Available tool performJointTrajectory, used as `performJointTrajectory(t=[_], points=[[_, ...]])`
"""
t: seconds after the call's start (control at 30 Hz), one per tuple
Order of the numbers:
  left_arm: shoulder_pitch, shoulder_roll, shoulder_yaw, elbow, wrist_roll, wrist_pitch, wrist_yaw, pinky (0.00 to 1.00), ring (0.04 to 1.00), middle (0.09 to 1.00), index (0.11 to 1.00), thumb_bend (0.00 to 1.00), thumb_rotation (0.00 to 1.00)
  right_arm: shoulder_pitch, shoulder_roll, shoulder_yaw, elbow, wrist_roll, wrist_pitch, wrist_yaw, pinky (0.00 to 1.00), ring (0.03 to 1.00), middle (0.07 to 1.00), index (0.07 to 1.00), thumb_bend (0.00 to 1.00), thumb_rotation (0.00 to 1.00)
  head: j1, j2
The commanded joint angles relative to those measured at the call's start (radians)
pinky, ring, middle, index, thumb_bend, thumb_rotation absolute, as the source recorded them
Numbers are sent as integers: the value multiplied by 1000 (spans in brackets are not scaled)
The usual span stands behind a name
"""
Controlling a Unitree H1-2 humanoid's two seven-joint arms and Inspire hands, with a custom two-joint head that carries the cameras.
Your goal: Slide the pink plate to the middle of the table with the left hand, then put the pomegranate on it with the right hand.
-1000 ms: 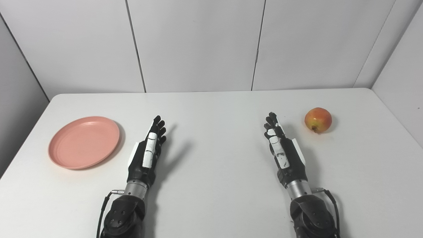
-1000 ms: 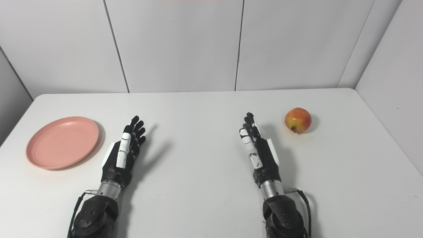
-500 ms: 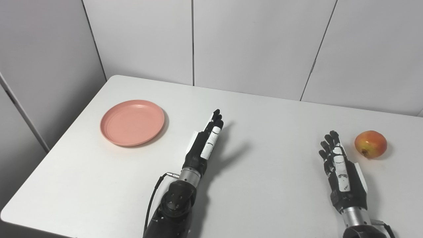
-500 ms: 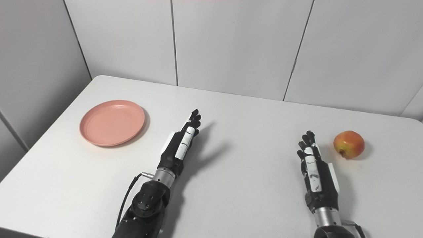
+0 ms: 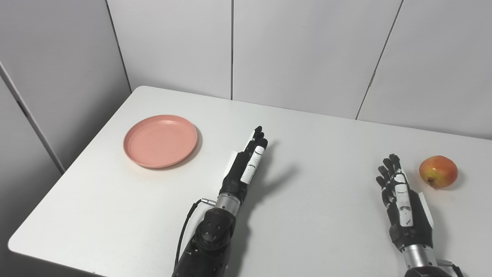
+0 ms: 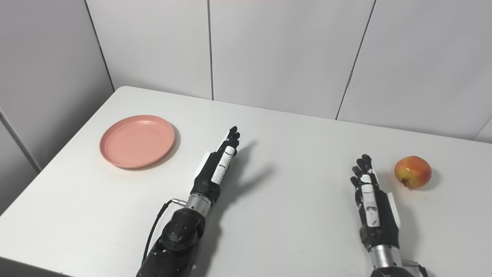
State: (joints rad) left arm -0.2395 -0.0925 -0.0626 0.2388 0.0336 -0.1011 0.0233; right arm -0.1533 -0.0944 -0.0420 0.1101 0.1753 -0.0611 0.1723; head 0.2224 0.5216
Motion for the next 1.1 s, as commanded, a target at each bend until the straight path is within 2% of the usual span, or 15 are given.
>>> performJointTrajectory(t=[0.0, 0.17, 0.37, 0.67, 0.8, 1.07], points=[[-25, -7, 3, 10, -19, -41, -12, 1000, 1000, 1000, 1000, 677, 1000, -18, -14, -14, 3, 15, -68, 13, 1000, 1000, 1000, 1000, 542, 910, 0, -1], [-46, 6, 18, -2, -50, -52, -26, 1000, 1000, 1000, 1000, 723, 1000, -22, -11, -14, 10, 11, -74, 11, 1000, 1000, 1000, 1000, 562, 898, 0, -6], [-80, 23, 64, -47, -61, -58, -12, 998, 998, 1000, 1000, 717, 1000, -25, -15, -11, 19, 10, -81, 17, 1000, 1000, 1000, 1000, 563, 914, 3, -5], [-126, 65, 104, -64, -15, -115, 39, 929, 940, 958, 955, 723, 1000, -28, -11, -17, 16, 5, -83, 12, 1000, 1000, 1000, 1000, 560, 911, 7, -4], [-142, 77, 127, -86, -5, -109, 67, 888, 910, 927, 923, 771, 1000, -30, -12, -18, 18, 17, -79, 19, 1000, 1000, 1000, 1000, 569, 902, 10, -2], [-171, 117, 192, -153, -43, -37, 77, 865, 892, 905, 895, 789, 1000, -30, -13, -21, 26, 6, -90, 14, 1000, 1000, 1000, 1000, 559, 910, 18, -8]])
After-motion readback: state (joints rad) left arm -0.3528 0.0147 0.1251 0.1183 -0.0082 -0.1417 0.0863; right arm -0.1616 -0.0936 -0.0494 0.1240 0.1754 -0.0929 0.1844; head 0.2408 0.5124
